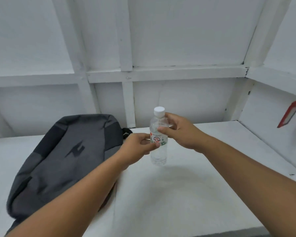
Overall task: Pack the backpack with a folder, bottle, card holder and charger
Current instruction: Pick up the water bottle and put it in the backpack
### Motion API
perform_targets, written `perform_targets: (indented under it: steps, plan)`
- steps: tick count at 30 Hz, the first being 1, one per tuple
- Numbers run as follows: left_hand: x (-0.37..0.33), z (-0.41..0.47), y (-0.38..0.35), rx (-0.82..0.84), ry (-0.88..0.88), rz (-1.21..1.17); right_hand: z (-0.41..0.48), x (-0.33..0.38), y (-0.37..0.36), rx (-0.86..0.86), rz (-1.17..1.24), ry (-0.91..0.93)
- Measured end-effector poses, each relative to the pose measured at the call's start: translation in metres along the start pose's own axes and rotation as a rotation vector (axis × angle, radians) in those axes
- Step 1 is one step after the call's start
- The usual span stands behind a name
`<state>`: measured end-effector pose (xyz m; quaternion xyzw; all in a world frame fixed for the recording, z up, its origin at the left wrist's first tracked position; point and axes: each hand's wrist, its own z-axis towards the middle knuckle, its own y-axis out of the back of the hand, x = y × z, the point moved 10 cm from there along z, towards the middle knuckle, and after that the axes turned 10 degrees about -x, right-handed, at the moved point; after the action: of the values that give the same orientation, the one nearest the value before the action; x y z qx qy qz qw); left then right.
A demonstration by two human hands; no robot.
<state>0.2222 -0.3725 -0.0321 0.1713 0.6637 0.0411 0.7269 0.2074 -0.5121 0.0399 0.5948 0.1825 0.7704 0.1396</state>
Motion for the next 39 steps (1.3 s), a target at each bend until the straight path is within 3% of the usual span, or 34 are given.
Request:
perform_targets:
  steps: [7,15,18,21,23,27,30,32,36,37,39]
  plan:
    - [0.01,-0.098,0.114,-0.033,0.036,-0.16,-0.042,0.093,-0.101,0.088,0.004,0.095]
    - [0.023,-0.186,0.17,0.002,0.189,-0.221,-0.097,0.148,-0.174,0.111,0.0,0.181]
    - [0.015,-0.207,0.182,-0.025,0.093,-0.179,-0.107,0.163,-0.187,0.14,0.044,0.214]
    - [0.003,-0.213,0.196,-0.153,-0.055,0.006,-0.109,0.171,-0.192,0.136,0.049,0.23]
    - [0.003,-0.214,0.203,-0.24,-0.056,0.073,-0.109,0.167,-0.197,0.136,0.04,0.21]
    - [0.014,-0.218,0.209,-0.274,-0.035,0.07,-0.105,0.153,-0.201,0.169,0.153,0.162]
    - [0.023,-0.22,0.213,-0.282,-0.008,0.002,-0.092,0.117,-0.196,0.084,0.255,0.024]
    - [0.027,-0.221,0.215,-0.291,-0.003,-0.002,-0.086,0.084,-0.197,0.027,-0.023,0.026]
    - [0.029,-0.222,0.219,-0.3,-0.004,0.039,-0.103,0.036,-0.26,0.455,-0.65,0.25]
    - [0.029,-0.223,0.221,-0.301,-0.003,0.057,-0.106,0.034,-0.274,0.509,-0.75,0.348]
    - [0.029,-0.222,0.223,-0.301,0.002,0.091,-0.102,0.04,-0.288,0.457,-0.84,0.511]
